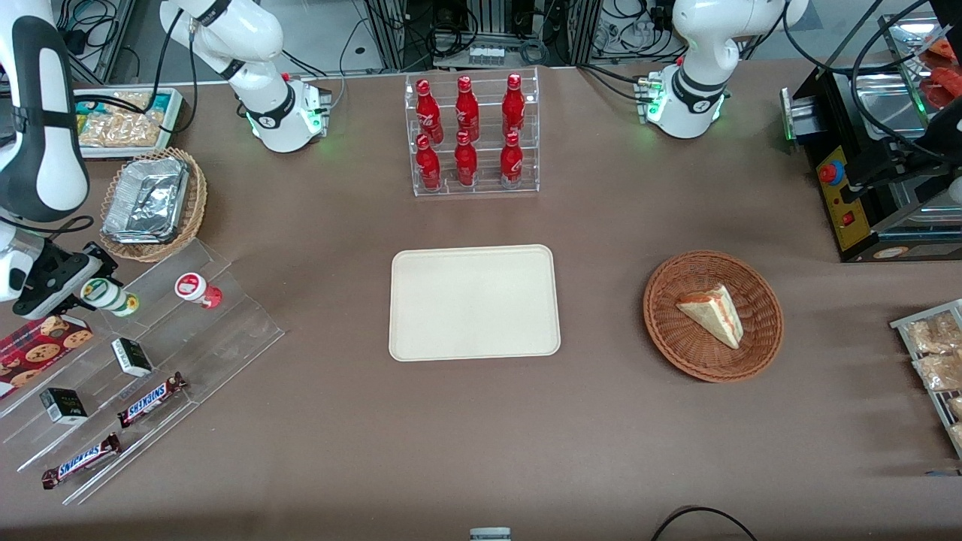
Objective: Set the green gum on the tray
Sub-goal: 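Close the right gripper on the green gum jar and lift it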
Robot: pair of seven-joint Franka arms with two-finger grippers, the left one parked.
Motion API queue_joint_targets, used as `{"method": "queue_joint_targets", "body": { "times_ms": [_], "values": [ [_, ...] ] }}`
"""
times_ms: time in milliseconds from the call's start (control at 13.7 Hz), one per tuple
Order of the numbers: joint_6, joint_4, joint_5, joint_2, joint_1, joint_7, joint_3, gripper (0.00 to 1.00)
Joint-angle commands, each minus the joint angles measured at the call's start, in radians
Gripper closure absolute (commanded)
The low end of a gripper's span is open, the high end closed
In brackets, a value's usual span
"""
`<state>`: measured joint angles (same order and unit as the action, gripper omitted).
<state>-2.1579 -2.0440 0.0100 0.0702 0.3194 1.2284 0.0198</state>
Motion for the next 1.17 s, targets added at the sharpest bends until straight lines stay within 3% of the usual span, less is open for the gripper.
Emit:
{"method": "queue_joint_targets", "body": {
  "times_ms": [0,657,1095],
  "values": [
    [0.113,0.079,0.013,-0.009,-0.054,-0.1,0.0,1.0],
    [0.165,0.088,0.013,-0.001,-0.365,-0.743,0.0,1.0],
    [0.164,0.212,0.022,0.178,-0.589,-1.226,-0.001,1.0]
  ]
}}
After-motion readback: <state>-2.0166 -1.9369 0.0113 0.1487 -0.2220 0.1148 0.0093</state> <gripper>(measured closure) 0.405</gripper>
